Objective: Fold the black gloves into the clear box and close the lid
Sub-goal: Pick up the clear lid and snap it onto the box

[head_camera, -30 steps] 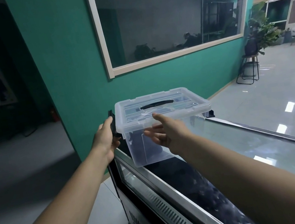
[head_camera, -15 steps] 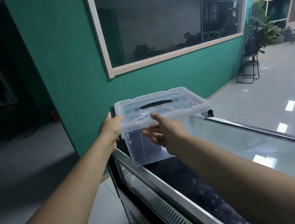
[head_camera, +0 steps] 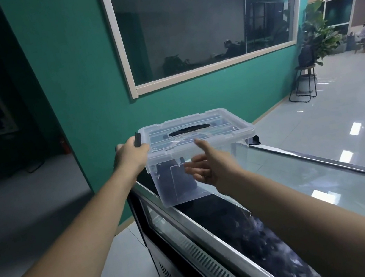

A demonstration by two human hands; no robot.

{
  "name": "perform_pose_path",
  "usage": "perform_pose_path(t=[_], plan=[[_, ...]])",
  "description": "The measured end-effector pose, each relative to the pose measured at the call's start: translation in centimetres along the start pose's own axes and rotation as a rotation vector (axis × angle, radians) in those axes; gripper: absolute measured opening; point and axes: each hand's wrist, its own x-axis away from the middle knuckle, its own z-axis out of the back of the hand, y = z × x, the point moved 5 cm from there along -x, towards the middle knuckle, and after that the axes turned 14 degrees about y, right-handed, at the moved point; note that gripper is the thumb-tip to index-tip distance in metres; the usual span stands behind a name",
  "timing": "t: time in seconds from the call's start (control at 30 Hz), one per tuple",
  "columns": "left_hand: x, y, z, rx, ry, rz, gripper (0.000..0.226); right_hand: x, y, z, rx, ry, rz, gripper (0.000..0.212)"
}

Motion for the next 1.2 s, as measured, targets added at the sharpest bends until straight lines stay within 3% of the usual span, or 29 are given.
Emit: perform_pose_path(t=[0.1, 0.27, 0.43, 0.6, 0.93, 1.1, 1.2], plan=[[0.9, 2.2, 0.1, -0.157, 0.117, -0.263, 0.046, -1.2, -0.5, 3.9, 0.005, 0.098, 0.029, 0.068], [3.0, 5.8, -1.6, -0.166, 0.034, -0.475, 0.028, -3.6, -2.0, 10.0, -0.008, 0.273, 0.058, 0.074], [4.5, 7.5, -2.4, -0.299, -0.045, -0.467, 0.034, -6.4, -3.3, 14.5, 0.025, 0.413, 0.061, 0.069], [4.9, 7.3, -2.3, -0.399, -0.043, -0.498, 0.042, -9.1, -4.4, 15.0, 0.041, 0.314, 0.008, 0.069], [5.1, 7.0, -2.3, -0.462, -0.013, -0.541, 0.047, -10.8, -8.6, 13.0, -0.010, 0.269, 0.091, 0.027], [5.3, 7.0, -2.2, -0.473, -0.013, -0.560, 0.045, -10.8, -9.8, 11.0, 0.245, 0.235, 0.198, 0.035], [5.4, 7.1, -2.1, -0.475, -0.026, -0.555, 0.045, -10.9, -10.2, 10.1, 0.373, 0.249, 0.246, 0.025]])
